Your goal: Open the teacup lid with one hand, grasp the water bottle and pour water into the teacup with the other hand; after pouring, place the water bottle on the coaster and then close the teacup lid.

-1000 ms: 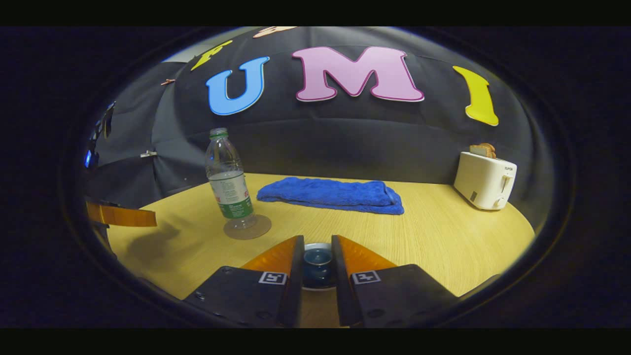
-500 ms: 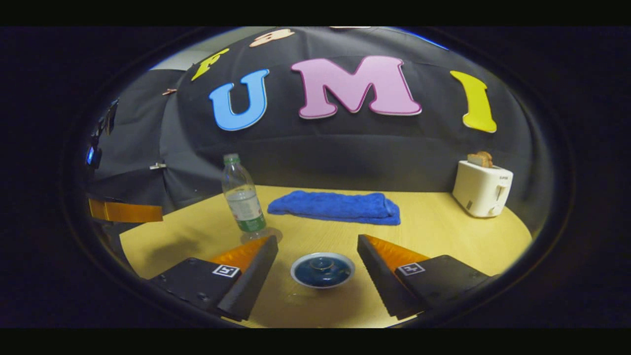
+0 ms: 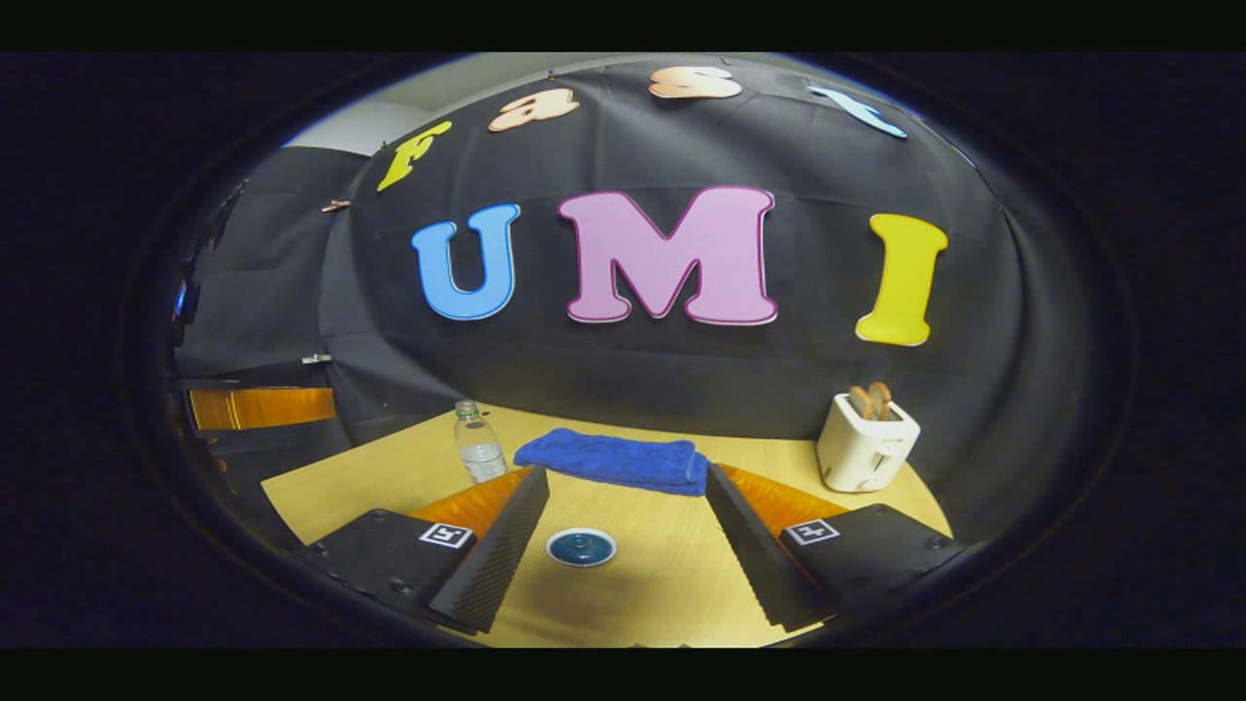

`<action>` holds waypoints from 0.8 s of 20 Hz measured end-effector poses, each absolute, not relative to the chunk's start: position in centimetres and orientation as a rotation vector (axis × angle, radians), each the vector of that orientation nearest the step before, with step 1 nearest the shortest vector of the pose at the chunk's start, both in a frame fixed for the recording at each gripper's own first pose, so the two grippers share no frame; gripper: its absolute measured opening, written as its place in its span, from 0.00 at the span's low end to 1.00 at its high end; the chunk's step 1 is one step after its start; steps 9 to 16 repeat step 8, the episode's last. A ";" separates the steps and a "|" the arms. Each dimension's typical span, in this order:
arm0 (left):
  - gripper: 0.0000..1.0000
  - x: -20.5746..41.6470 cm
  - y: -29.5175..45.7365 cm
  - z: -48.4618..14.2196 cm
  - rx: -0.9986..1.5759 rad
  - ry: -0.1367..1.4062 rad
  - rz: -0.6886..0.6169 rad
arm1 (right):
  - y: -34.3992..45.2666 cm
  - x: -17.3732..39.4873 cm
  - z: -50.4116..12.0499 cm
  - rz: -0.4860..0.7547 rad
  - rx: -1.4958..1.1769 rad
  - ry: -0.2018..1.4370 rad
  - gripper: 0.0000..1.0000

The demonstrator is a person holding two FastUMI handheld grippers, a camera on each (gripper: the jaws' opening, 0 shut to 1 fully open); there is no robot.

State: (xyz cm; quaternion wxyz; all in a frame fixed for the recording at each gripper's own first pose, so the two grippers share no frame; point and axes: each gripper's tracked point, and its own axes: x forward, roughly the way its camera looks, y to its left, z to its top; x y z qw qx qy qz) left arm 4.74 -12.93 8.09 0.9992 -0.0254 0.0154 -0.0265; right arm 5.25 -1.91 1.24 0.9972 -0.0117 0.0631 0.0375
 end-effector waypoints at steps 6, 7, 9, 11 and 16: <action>0.95 0.6 -13.9 11.7 -0.066 -0.020 -0.072 | -2.0 0.4 7.5 0.042 -0.008 0.029 0.99; 0.95 -0.3 -13.8 12.0 -0.051 -0.025 -0.073 | -1.7 -0.3 7.9 0.036 0.004 0.027 0.99; 0.95 -0.9 -13.3 12.3 -0.031 -0.033 -0.066 | -1.8 -1.1 7.9 0.021 0.010 0.033 0.99; 0.95 -0.9 -13.3 12.3 -0.031 -0.033 -0.066 | -1.8 -1.1 7.9 0.021 0.010 0.033 0.99; 0.95 -0.9 -13.3 12.3 -0.031 -0.033 -0.066 | -1.8 -1.1 7.9 0.021 0.010 0.033 0.99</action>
